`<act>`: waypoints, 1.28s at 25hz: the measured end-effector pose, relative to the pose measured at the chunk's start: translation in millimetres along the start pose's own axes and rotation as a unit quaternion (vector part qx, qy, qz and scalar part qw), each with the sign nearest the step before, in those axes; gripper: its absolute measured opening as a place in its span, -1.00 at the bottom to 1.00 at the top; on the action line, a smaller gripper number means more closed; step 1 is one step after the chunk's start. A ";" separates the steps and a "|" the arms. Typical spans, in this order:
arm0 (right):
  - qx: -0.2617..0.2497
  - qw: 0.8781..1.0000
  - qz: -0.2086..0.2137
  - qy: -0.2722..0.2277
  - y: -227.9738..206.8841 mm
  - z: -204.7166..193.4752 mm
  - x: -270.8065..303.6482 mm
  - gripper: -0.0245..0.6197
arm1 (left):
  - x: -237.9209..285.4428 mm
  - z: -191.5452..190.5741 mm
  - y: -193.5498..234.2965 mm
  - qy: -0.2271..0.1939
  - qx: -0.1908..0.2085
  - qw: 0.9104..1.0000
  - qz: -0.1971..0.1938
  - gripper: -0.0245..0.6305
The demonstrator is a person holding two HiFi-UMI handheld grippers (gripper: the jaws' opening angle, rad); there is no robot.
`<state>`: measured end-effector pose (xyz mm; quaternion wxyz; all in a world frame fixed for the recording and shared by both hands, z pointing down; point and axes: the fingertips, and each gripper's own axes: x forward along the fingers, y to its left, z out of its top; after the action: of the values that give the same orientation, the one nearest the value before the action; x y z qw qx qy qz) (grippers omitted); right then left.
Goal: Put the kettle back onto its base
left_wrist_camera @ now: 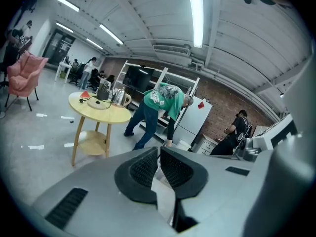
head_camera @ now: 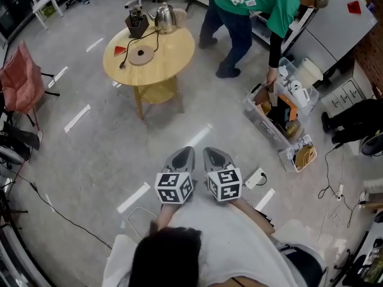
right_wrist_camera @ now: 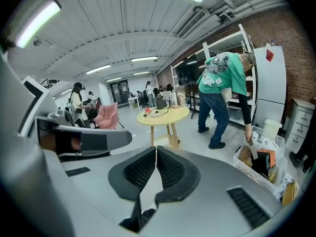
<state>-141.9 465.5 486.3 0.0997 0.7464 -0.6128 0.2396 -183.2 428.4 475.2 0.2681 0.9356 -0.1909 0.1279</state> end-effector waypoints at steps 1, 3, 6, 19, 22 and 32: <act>-0.001 1.000 0.000 0.003 -1.3 0.7 3.5 -0.83 | 3.3 1.7 2.1 0.000 -0.003 1.000 -0.001 -0.81; -0.002 1.000 -0.001 0.008 -4.6 2.9 11.8 -0.83 | 11.0 7.0 7.5 0.000 -0.007 1.000 -0.001 -0.81; -0.001 1.000 -0.005 0.010 -7.8 8.3 24.9 -0.83 | 19.8 14.5 17.2 0.002 -0.005 1.000 -0.002 -0.81; 0.004 1.000 -0.014 0.006 -1.5 41.9 88.1 -0.83 | 50.6 57.9 70.0 0.005 0.019 1.000 -0.005 -0.81; 0.006 1.000 -0.016 0.006 2.7 50.9 103.1 -0.83 | 55.7 69.9 81.8 0.005 0.033 0.999 -0.007 -0.81; 0.008 1.000 -0.025 0.002 16.5 72.0 145.0 -0.83 | 71.8 94.0 121.8 0.012 0.052 0.999 -0.013 -0.81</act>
<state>-121.4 304.2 491.2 0.1004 0.7620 -0.5917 0.2433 -158.0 260.5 477.5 0.2233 0.9490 -0.1685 0.1455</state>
